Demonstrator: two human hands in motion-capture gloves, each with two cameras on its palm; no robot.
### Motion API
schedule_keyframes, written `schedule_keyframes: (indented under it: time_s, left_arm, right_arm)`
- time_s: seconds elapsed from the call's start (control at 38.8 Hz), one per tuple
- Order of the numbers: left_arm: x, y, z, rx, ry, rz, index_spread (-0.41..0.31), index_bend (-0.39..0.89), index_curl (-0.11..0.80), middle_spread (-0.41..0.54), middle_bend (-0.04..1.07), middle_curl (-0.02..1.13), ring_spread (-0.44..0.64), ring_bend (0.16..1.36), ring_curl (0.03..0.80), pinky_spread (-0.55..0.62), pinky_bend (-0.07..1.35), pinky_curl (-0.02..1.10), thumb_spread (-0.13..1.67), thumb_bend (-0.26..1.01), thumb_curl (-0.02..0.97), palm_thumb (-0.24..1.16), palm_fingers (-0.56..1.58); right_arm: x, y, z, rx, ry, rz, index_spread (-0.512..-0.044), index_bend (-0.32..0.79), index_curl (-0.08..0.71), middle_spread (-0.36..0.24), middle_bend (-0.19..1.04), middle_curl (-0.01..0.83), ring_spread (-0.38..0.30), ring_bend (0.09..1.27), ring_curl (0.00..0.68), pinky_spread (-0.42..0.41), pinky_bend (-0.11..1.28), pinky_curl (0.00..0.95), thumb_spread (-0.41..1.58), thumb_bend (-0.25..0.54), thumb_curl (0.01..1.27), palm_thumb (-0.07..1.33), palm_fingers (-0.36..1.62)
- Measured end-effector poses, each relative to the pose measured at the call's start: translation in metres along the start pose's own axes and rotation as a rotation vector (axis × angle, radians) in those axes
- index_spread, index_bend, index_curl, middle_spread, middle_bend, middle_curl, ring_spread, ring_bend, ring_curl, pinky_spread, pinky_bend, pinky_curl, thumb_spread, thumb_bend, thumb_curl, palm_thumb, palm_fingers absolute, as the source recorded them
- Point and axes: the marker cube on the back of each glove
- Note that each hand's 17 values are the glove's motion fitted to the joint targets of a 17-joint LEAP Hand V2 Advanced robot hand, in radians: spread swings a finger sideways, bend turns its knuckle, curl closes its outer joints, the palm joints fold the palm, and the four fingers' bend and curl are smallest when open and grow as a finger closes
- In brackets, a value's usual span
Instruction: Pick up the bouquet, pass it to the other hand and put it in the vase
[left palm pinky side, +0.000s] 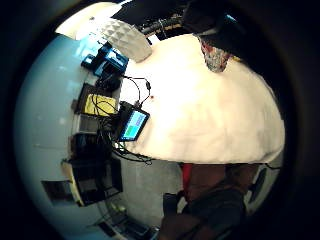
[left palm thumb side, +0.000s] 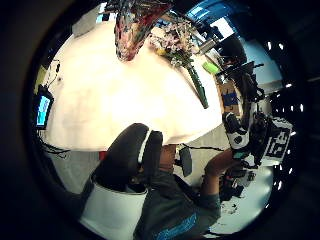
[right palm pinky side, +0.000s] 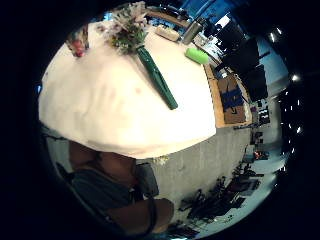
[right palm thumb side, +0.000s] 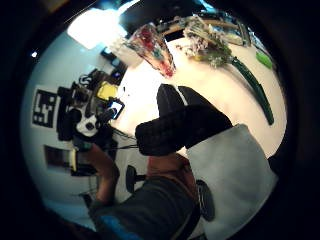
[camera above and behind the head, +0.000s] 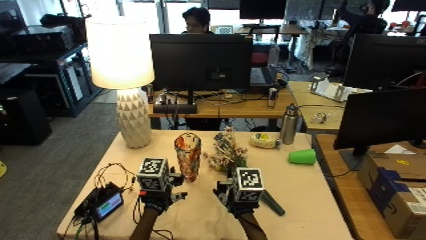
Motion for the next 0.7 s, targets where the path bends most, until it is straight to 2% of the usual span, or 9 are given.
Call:
schedule_keyframes:
  time_s: [0.13,0.26,0.44,0.7]
  left_arm:
    - [0.0002,-0.0021,-0.0031,0.017,0.008,0.01,-0.012,0.08,0.038,0.078,0.22,0.12,0.2,0.51,0.156,0.29,0.43,0.15,0.62,0.07,0.087,0.19,0.33]
    - [0.0005,-0.0021,-0.0044,0.01,0.021,0.019,-0.013,0.1,0.064,0.111,0.21,0.17,0.26,0.54,0.191,0.36,0.47,0.2,0.78,0.04,0.125,0.2,0.27]
    - [0.0028,-0.0019,-0.003,0.006,0.032,0.038,-0.014,0.11,0.095,0.133,0.22,0.21,0.31,0.57,0.213,0.4,0.49,0.23,0.89,0.0,0.167,0.2,0.24]
    - [0.0001,-0.0042,-0.0006,0.013,0.043,0.024,-0.014,0.12,0.133,0.143,0.23,0.25,0.33,0.6,0.233,0.42,0.5,0.26,0.95,-0.02,0.211,0.2,0.21]
  right_arm:
    - [-0.0039,-0.0001,-0.0032,-0.023,-0.029,-0.018,-0.256,0.16,0.095,0.04,0.24,0.1,0.119,0.23,0.066,0.217,0.36,0.13,0.7,0.224,0.1,0.38,0.21]
    - [-0.0018,-0.0021,-0.0007,-0.022,-0.032,-0.017,-0.306,0.14,0.129,0.049,0.24,0.143,0.153,0.25,0.096,0.266,0.38,0.174,0.91,0.206,0.13,0.39,0.19]
    - [-0.0029,0.0007,-0.0025,-0.024,-0.041,-0.029,-0.339,0.14,0.158,0.055,0.25,0.188,0.178,0.26,0.128,0.3,0.4,0.214,1.07,0.171,0.17,0.4,0.16]
    - [-0.0005,-0.0001,-0.0003,-0.03,-0.004,-0.035,-0.355,0.14,0.191,0.058,0.25,0.235,0.192,0.28,0.161,0.324,0.41,0.255,1.16,0.119,0.21,0.42,0.14]
